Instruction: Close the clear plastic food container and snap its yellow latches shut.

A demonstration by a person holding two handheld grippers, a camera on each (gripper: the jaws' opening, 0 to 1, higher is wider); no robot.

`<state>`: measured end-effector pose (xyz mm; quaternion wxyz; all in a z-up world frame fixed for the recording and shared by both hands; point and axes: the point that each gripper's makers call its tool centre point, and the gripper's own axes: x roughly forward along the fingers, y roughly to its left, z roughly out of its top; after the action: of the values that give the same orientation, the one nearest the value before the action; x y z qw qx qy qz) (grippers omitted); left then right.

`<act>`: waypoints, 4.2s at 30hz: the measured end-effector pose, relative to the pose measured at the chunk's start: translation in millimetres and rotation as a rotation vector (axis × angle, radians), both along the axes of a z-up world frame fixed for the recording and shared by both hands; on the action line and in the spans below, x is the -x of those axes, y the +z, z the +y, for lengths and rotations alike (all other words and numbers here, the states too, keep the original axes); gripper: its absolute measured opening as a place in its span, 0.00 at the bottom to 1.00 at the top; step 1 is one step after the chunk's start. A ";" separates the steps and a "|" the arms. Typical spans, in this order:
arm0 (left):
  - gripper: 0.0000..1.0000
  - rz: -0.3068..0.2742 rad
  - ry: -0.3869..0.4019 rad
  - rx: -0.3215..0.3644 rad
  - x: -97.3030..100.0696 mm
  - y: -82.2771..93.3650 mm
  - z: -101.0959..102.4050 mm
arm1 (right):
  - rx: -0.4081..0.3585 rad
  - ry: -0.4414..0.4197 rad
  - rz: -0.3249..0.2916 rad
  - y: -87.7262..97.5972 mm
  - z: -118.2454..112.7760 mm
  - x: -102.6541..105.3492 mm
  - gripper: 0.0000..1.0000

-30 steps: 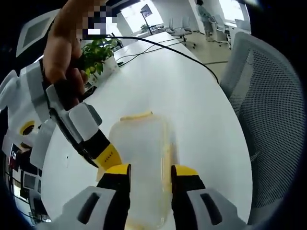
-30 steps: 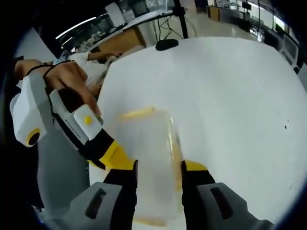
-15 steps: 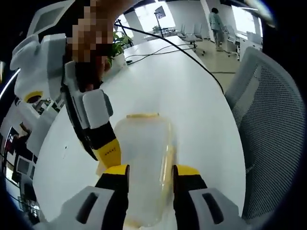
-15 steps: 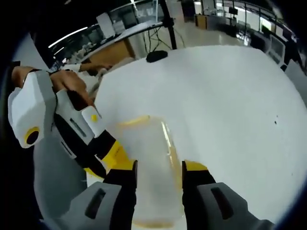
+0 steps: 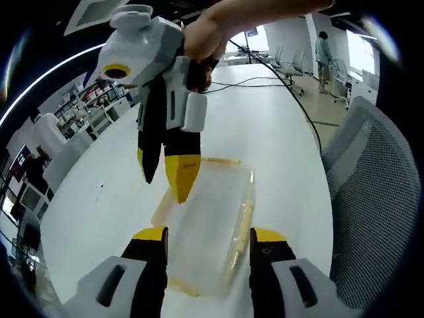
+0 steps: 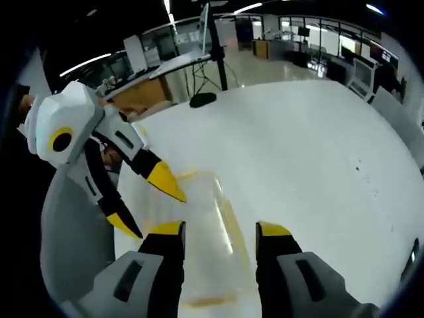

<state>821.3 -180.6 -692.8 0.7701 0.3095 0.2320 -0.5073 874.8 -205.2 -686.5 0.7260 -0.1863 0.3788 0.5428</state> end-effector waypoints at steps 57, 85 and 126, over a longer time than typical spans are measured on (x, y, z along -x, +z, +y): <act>0.45 0.095 0.234 0.099 -14.9 -33.4 45.4 | -0.036 -0.256 -0.206 -37.1 -59.6 54.0 0.47; 0.45 0.107 0.250 0.073 -54.4 -33.8 57.0 | 0.004 -0.249 -0.207 -38.8 -47.8 12.8 0.48; 0.56 0.092 0.307 0.196 -31.5 -4.0 63.9 | -0.073 -0.349 -0.251 -16.8 -59.7 37.8 0.62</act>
<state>852.8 -116.7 -696.8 0.8535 0.1705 0.2610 -0.4175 837.0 -264.9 -703.4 0.8567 -0.1577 0.2921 0.3949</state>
